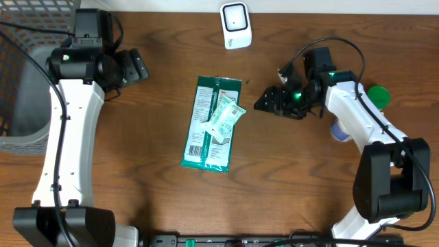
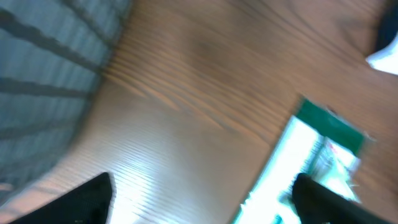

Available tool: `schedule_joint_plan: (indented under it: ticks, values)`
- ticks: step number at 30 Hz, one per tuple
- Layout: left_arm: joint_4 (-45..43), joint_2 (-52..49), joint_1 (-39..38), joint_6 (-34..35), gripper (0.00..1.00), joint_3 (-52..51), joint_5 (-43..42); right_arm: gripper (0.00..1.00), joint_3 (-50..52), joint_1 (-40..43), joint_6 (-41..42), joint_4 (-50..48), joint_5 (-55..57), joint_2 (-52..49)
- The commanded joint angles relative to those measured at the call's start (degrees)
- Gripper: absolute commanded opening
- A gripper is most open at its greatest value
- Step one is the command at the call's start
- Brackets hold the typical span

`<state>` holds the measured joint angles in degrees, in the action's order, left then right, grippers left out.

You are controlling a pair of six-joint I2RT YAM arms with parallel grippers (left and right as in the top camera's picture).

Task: Scan the item barcode
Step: 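Open the right gripper and withdraw it left from the container, then reach the left gripper to the mint-green wipes pouch and grasp it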

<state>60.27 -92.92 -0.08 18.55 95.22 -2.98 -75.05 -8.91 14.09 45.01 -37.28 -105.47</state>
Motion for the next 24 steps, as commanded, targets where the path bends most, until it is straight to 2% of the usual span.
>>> schedule_joint_plan:
  ticks: [1, 2, 5, 11, 15, 19, 24]
  values:
    - [0.8, -1.1, -1.2, -1.0, 0.71, -2.0, -15.5, 0.8, -1.0, 0.0, 0.7, 0.0, 0.5, 0.3]
    - [0.7, -1.3, -2.1, -2.0, 0.63, -2.9, -16.8, 0.8, -1.0, 0.0, 0.7, -0.1, 0.7, 0.3]
    - [-1.0, -1.6, -5.5, -6.1, 0.6, -6.7, -17.1, 0.81, -1.0, 0.0, 0.7, -0.3, 0.8, 0.3]
    - [-7.2, -1.6, -12.5, -13.4, 0.72, -16.0, -17.1, 0.8, -1.0, 0.0, 0.7, 0.0, 0.8, 0.3]
    - [-15.6, -1.8, -16.0, -16.6, 0.73, -21.5, -17.1, 0.75, -1.0, 0.4, 0.7, 0.5, 1.3, 0.3]
    - [-22.6, -3.1, -18.7, -19.9, 0.74, -24.9, -17.1, 0.75, -1.0, 2.2, 0.7, 0.9, 1.2, 0.3]
    - [-27.2, -8.0, -21.7, -21.4, 0.74, -25.7, -16.9, 0.75, -1.0, 3.7, 0.0, 2.5, 1.2, 0.3]
